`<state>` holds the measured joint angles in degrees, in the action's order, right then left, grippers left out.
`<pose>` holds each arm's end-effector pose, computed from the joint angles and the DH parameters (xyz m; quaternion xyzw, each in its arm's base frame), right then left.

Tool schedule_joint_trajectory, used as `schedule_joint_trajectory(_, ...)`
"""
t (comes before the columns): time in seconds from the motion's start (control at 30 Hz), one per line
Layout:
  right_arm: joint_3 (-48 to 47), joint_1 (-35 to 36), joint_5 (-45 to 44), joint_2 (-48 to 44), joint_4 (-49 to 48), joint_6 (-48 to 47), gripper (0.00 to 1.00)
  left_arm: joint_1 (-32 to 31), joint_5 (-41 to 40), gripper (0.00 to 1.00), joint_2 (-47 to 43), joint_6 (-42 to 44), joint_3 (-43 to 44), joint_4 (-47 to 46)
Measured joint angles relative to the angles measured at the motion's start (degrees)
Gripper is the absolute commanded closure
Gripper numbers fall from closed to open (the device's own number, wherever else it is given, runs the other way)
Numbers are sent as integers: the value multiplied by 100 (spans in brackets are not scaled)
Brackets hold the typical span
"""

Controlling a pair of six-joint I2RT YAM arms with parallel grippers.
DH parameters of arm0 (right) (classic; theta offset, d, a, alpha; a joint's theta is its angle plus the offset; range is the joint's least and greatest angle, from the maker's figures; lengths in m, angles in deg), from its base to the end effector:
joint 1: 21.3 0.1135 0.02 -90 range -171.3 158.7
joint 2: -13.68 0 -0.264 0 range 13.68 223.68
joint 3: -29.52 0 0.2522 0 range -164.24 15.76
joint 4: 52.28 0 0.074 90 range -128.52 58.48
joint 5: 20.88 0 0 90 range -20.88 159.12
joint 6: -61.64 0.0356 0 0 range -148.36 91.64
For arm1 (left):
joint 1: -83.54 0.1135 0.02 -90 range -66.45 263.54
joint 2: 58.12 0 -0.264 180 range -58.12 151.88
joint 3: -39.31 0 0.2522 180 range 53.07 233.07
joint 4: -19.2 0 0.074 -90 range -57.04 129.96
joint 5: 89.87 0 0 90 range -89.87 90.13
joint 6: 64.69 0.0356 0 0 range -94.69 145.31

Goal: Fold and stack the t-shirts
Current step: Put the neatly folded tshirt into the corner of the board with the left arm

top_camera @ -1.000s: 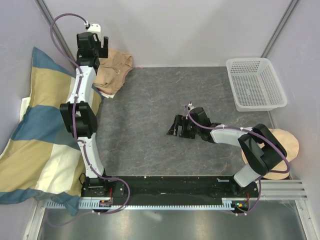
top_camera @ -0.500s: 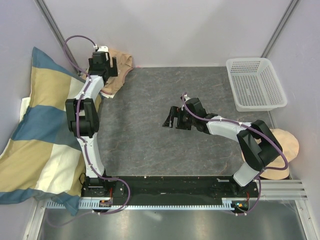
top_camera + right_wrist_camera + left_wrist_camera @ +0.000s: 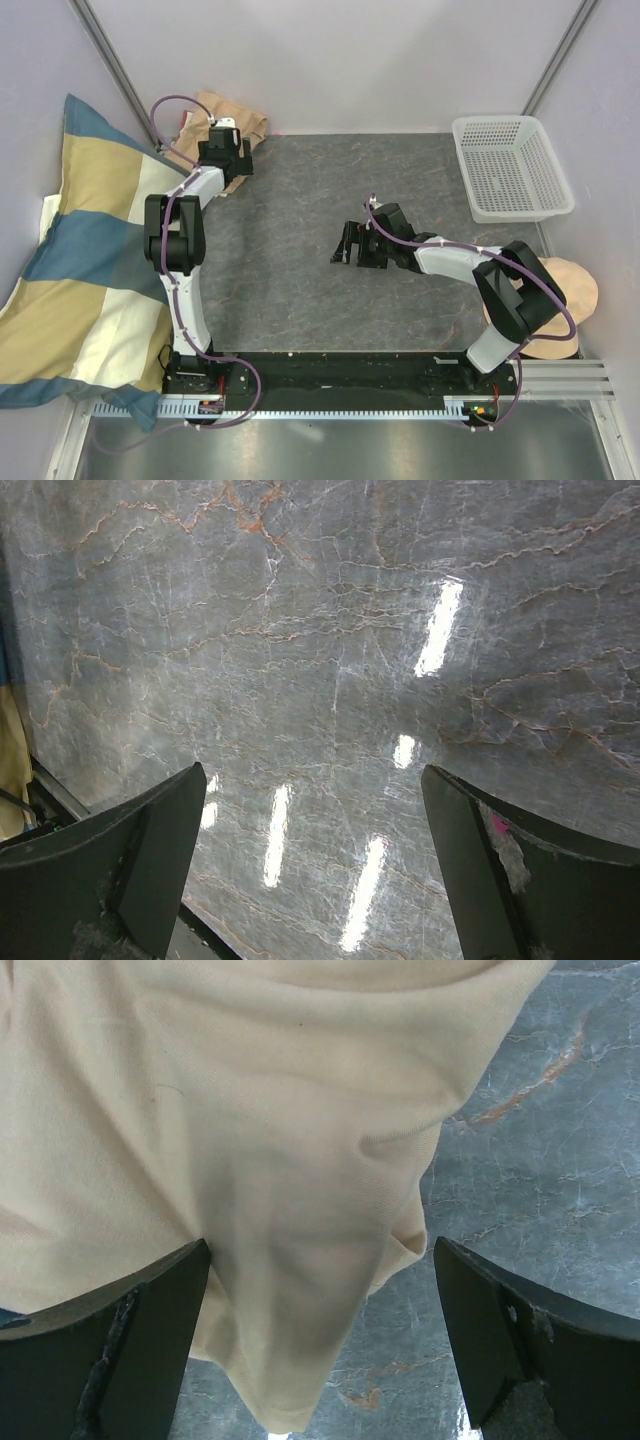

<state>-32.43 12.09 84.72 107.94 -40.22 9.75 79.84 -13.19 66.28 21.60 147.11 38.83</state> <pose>0.2704 0.1897 0.1662 -0.0150 0.9146 0.3260 0.2387 0.4980 -0.0240 0.1951 -0.0525 0.8859 0.0742 0.4549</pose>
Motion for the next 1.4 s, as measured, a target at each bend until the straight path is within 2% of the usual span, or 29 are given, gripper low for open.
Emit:
schedule_joint_trajectory(0.2,85,0,-4,-15,-7,0,2,-42,-127,0,-70,-24,-310,-350)
schedule_joint_trajectory(0.37,190,0,-2,-17,-11,0,2,-66,-166,0,-188,-20,-310,-214)
schedule_joint_trajectory(0.6,254,0,0,-44,-109,0,2,-68,-33,0,-391,-13,365,339)
schedule_joint_trajectory(0.87,284,0,0,-46,-170,0,2,-68,31,0,-581,-15,1075,264)
schedule_joint_trajectory(1.4,310,0,2,-44,-227,0,2,-68,-1104,0,1279,-72,2238,7)
